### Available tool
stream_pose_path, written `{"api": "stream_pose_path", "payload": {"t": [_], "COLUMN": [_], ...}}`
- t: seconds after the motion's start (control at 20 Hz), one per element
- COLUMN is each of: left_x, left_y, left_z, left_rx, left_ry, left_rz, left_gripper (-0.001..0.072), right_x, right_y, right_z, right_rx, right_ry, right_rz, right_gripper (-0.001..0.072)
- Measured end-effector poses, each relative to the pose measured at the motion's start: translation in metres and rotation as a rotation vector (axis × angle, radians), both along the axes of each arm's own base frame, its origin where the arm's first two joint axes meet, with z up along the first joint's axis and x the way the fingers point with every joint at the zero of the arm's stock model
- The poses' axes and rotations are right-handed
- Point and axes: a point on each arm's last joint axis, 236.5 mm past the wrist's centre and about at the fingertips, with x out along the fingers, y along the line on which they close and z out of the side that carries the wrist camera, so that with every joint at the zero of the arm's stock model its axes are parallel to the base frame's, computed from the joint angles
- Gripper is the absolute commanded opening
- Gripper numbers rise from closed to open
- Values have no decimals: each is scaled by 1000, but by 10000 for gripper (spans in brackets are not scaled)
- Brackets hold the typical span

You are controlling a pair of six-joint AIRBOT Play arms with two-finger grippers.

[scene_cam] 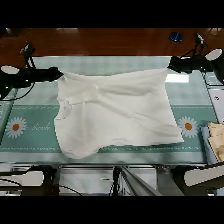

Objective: Fold the shirts.

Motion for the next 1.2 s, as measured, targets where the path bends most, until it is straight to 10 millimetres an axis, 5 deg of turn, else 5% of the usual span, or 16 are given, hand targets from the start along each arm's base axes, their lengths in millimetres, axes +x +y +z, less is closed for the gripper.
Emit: {"api": "stream_pose_path", "payload": {"t": [0.2, 0.35, 0.55, 0.8, 0.85, 0.9, 0.95, 1.15, 1.2], "left_x": [-25, -75, -146, -183, -187, -189, -190, -194, -199], "left_y": [-20, -26, -22, -22, -22, -23, -22, -6, 2], "left_z": [28, 31, -10, -57, -61, -64, -64, -45, -38], "left_rx": [-61, -53, -24, -38, -43, -45, -45, -65, -73], "left_ry": [48, 218, 495, 664, 682, 690, 692, 678, 670], "left_rz": [-109, -183, -227, -214, -214, -216, -224, -220, -203], "left_gripper": [16, 17, 18, 26, 102, 268, 403, 424, 513], "right_x": [-24, -62, -116, -145, -147, -148, -149, -169, -177], "right_y": [11, 14, 0, -1, 1, 3, 5, 5, -2], "right_z": [37, 54, 14, -36, -41, -43, -44, -26, -19], "right_rx": [31, 1, -81, -79, -71, -59, -50, -76, -97], "right_ry": [7, 87, 327, 505, 519, 526, 531, 544, 547], "right_rz": [55, 124, 189, 218, 221, 222, 224, 290, 294], "right_gripper": [18, 17, 18, 22, 94, 286, 357, 492, 492]}}
